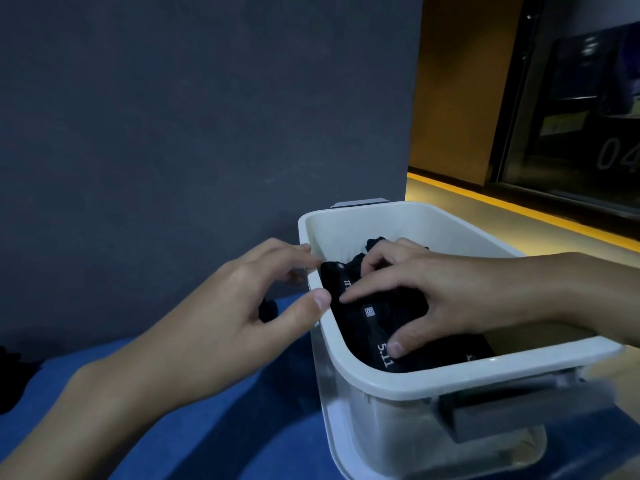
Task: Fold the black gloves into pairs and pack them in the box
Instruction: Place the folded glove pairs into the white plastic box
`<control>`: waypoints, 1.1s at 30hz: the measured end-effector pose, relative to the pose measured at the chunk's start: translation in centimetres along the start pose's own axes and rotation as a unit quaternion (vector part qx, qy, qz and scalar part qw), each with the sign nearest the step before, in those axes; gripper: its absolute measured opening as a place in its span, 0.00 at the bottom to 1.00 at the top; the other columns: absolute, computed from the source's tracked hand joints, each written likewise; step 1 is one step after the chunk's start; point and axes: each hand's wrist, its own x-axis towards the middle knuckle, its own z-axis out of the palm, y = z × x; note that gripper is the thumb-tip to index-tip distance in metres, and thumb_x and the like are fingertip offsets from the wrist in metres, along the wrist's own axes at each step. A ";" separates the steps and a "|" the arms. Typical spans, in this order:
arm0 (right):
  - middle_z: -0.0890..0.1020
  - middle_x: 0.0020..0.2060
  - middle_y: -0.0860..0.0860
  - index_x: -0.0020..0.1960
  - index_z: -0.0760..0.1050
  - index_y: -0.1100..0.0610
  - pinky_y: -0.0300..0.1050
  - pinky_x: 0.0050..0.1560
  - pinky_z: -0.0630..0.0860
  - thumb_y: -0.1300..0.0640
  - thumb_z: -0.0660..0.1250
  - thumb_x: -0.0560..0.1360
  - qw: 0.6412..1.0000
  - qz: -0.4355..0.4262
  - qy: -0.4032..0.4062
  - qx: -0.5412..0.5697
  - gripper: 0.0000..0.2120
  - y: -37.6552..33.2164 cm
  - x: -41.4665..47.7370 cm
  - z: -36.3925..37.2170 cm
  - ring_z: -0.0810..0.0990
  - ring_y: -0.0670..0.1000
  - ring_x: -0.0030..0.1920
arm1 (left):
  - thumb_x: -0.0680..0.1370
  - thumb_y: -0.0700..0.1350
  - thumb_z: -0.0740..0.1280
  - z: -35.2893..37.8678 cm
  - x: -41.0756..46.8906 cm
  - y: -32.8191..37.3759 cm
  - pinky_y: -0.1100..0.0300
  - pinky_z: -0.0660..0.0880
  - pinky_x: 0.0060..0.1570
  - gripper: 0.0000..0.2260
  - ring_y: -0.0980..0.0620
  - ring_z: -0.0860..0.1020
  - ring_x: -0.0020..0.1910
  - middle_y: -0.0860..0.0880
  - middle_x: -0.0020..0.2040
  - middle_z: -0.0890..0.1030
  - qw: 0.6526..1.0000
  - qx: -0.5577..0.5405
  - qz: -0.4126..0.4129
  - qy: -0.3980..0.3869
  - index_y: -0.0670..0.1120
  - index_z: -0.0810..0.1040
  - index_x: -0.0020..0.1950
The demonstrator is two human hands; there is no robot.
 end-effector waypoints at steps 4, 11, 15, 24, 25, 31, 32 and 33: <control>0.62 0.61 0.36 0.66 0.68 0.30 0.41 0.67 0.61 0.31 0.69 0.67 0.997 0.004 0.004 -0.076 0.28 0.0 0.2 0.4 0.58 0.38 0.62 | 0.73 0.68 0.58 0.1 -0.1 0.0 0.54 0.77 0.57 0.24 0.68 0.74 0.64 0.66 0.65 0.73 1.000 -0.005 0.000 0.003 0.60 0.75 0.65; 0.60 0.62 0.36 0.68 0.65 0.29 0.43 0.65 0.59 0.24 0.60 0.66 0.988 0.042 -0.026 -0.146 0.31 0.4 0.2 0.6 0.56 0.43 0.62 | 0.74 0.68 0.58 0.2 -0.3 0.0 0.53 0.77 0.57 0.24 0.68 0.73 0.64 0.66 0.65 0.73 1.000 -0.003 -0.001 0.004 0.59 0.75 0.65; 0.60 0.62 0.37 0.68 0.64 0.29 0.43 0.63 0.59 0.23 0.58 0.66 0.987 0.055 -0.036 -0.145 0.32 0.6 0.2 0.5 0.56 0.44 0.62 | 0.74 0.68 0.57 0.3 -0.3 0.1 0.51 0.77 0.56 0.25 0.67 0.75 0.62 0.66 0.66 0.72 1.000 -0.002 -0.004 0.005 0.59 0.75 0.66; 0.64 0.62 0.35 0.66 0.68 0.29 0.47 0.70 0.59 0.23 0.59 0.62 0.993 0.078 -0.045 -0.082 0.33 0.0 -0.3 -0.4 0.58 0.42 0.64 | 0.76 0.65 0.60 -0.3 0.1 0.8 0.58 0.76 0.59 0.20 0.65 0.77 0.59 0.64 0.63 0.75 0.999 -0.022 -0.024 -0.006 0.60 0.75 0.65; 0.64 0.62 0.35 0.65 0.69 0.29 0.47 0.70 0.59 0.23 0.59 0.62 0.993 0.081 -0.042 -0.075 0.32 -0.3 -0.5 -0.7 0.58 0.42 0.64 | 0.78 0.63 0.60 -0.6 0.0 0.8 0.58 0.76 0.58 0.17 0.64 0.77 0.59 0.63 0.62 0.76 1.000 -0.022 -0.020 -0.003 0.59 0.75 0.64; 0.74 0.58 0.37 0.58 0.76 0.35 0.39 0.62 0.66 0.29 0.59 0.66 0.993 0.080 0.077 -0.026 0.24 -4.3 -0.8 -3.3 0.67 0.40 0.61 | 0.79 0.53 0.64 -3.2 -2.2 -2.8 0.76 0.69 0.51 0.10 0.73 0.74 0.56 0.64 0.55 0.79 0.995 0.028 -0.089 0.045 0.60 0.75 0.60; 0.75 0.56 0.36 0.56 0.76 0.35 0.39 0.58 0.67 0.29 0.59 0.67 0.993 0.073 0.095 -0.019 0.21 -5.3 -0.5 -3.6 0.69 0.39 0.59 | 0.80 0.52 0.64 -3.4 -2.8 -3.9 0.78 0.68 0.50 0.09 0.74 0.74 0.55 0.64 0.55 0.79 0.993 0.035 -0.105 0.045 0.61 0.75 0.59; 0.75 0.55 0.36 0.54 0.76 0.35 0.38 0.54 0.67 0.30 0.60 0.70 0.992 0.064 0.109 -0.012 0.17 -6.3 -0.2 -3.7 0.70 0.39 0.58 | 0.80 0.51 0.65 -3.6 -3.5 -4.9 0.79 0.68 0.49 0.08 0.74 0.74 0.54 0.64 0.55 0.79 0.991 0.040 -0.122 0.043 0.61 0.74 0.58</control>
